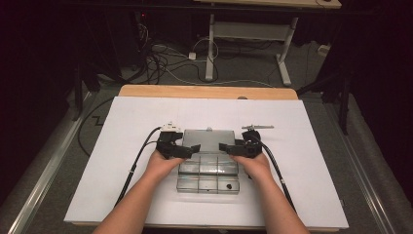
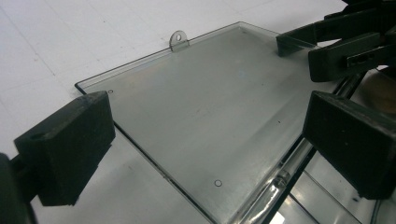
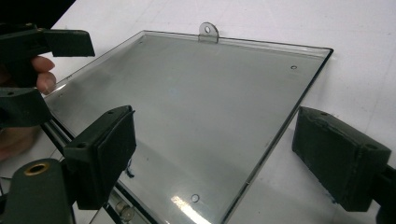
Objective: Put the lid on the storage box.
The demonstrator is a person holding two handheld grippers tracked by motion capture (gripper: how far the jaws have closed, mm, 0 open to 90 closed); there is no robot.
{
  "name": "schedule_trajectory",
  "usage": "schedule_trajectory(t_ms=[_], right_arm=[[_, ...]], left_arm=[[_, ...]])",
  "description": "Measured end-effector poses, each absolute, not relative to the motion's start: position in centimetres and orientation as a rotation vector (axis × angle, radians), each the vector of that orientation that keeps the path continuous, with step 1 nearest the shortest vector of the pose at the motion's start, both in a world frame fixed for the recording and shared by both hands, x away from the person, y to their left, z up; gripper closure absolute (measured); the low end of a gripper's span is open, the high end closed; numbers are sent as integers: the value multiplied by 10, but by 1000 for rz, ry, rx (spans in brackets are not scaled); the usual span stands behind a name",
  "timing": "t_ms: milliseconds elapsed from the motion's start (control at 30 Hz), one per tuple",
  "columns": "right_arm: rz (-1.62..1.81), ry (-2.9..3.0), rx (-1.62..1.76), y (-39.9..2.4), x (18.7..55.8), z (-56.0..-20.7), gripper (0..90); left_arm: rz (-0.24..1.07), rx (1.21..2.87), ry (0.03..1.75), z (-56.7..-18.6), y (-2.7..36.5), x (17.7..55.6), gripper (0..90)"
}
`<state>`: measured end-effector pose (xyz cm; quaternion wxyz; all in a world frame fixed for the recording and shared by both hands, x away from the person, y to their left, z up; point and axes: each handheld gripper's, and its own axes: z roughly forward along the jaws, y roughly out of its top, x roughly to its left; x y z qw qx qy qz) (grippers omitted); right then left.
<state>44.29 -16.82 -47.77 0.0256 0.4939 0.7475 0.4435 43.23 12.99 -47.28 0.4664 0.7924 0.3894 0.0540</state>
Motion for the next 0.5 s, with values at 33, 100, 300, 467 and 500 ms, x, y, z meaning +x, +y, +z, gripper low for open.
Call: schedule_trajectory(t_ms=[33, 100, 300, 467, 500], right_arm=[[1371, 2310, 1530, -168, 443, -478, 149], [1372, 2307, 1542, -168, 442, -477, 154], [1387, 2313, 1556, -168, 442, -477, 204], [1397, 2313, 1566, -168, 441, -477, 218], [1399, 2312, 1561, -168, 441, -476, 227]], left_arm=[[132, 1945, 955, -473, 130, 432, 15], [135, 1947, 952, -473, 129, 432, 15], [132, 1946, 958, -473, 130, 433, 17], [130, 1949, 965, -473, 131, 433, 16], [130, 1949, 965, -473, 131, 433, 17]])
